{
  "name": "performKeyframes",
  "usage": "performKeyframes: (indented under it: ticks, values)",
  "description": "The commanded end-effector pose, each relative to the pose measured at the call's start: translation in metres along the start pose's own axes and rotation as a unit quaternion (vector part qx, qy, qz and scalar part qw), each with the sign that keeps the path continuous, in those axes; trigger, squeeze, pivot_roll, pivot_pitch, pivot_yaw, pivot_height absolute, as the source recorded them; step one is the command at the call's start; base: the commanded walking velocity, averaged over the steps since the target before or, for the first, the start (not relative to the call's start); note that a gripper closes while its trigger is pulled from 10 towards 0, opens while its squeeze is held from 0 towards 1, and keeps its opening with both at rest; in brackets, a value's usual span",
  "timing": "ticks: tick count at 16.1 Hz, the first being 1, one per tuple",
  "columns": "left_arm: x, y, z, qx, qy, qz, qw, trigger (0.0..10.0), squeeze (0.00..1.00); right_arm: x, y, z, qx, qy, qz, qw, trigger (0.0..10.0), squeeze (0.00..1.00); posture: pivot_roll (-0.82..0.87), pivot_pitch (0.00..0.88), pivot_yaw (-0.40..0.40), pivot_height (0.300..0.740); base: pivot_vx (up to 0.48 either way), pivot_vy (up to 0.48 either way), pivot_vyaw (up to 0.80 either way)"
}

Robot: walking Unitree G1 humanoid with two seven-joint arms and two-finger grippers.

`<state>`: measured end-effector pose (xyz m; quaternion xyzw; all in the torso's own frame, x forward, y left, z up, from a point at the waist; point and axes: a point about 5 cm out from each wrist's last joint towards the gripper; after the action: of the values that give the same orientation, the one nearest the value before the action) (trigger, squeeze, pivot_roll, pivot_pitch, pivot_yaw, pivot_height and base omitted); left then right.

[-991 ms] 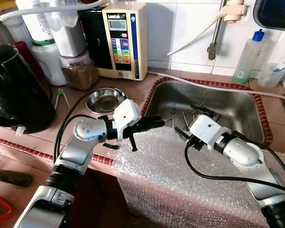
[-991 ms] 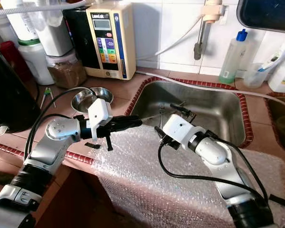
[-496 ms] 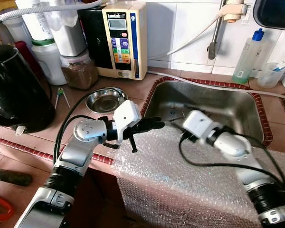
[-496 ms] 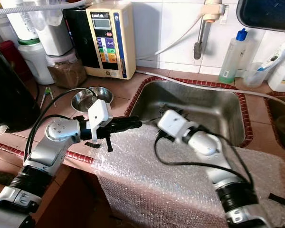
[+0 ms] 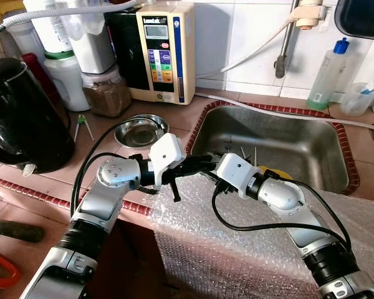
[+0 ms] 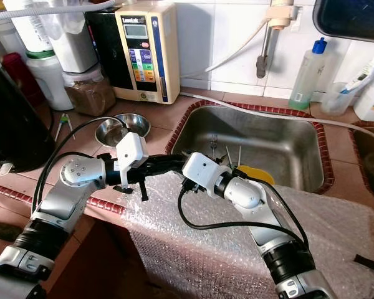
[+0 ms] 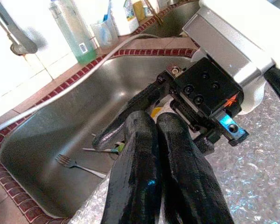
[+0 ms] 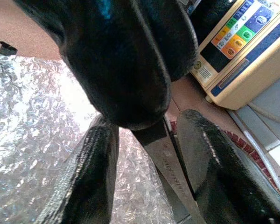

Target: Kitchen organization

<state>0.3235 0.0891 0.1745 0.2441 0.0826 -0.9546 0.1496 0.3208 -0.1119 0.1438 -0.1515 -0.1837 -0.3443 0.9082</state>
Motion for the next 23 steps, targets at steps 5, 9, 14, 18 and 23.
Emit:
performKeyframes:
  ticks: [5, 9, 14, 18, 23]
  values:
    - [-0.003, 0.002, 0.010, 0.014, 0.017, 0.002, 1.000, 0.0, 0.00, -0.013, -0.003, -0.006, -0.008, 0.016, 0.012, 1.000, 0.0, 0.45, 0.05, 0.000, 0.095, 0.740, 0.000, 0.000, 0.00]
    - [-0.003, 0.002, 0.009, 0.014, 0.016, 0.004, 1.000, 0.0, 0.00, -0.015, -0.004, -0.010, -0.014, 0.020, 0.008, 1.000, 0.0, 0.45, 0.06, 0.000, 0.096, 0.740, 0.000, 0.000, 0.00]
    - [-0.004, 0.001, 0.009, 0.013, 0.017, 0.007, 1.000, 0.0, 0.00, -0.008, -0.006, -0.012, -0.024, 0.002, -0.007, 1.000, 0.0, 0.43, 0.06, 0.000, 0.098, 0.740, 0.000, 0.000, 0.00]
    - [-0.009, 0.001, 0.008, 0.013, 0.029, 0.036, 0.999, 0.0, 0.00, 0.007, -0.010, -0.009, -0.023, -0.033, -0.058, 0.997, 0.0, 0.43, 0.05, 0.000, 0.101, 0.740, 0.000, 0.000, 0.00]
    - [-0.031, -0.003, 0.008, 0.016, 0.064, 0.153, 0.986, 2.7, 0.00, 0.035, -0.027, -0.005, -0.012, -0.050, -0.153, 0.987, 0.0, 0.43, 0.05, 0.000, 0.102, 0.740, 0.000, 0.000, 0.00]
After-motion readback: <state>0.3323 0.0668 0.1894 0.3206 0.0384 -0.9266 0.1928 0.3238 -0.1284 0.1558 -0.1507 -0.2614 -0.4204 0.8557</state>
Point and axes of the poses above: a point about 5 cm out from each wrist's last joint towards the gripper, its own y axis pointing out of the wrist towards the gripper, its own z axis along the axis of the wrist's last joint, x = y × z, and after that the axes turned 10 degrees about y, right-handed
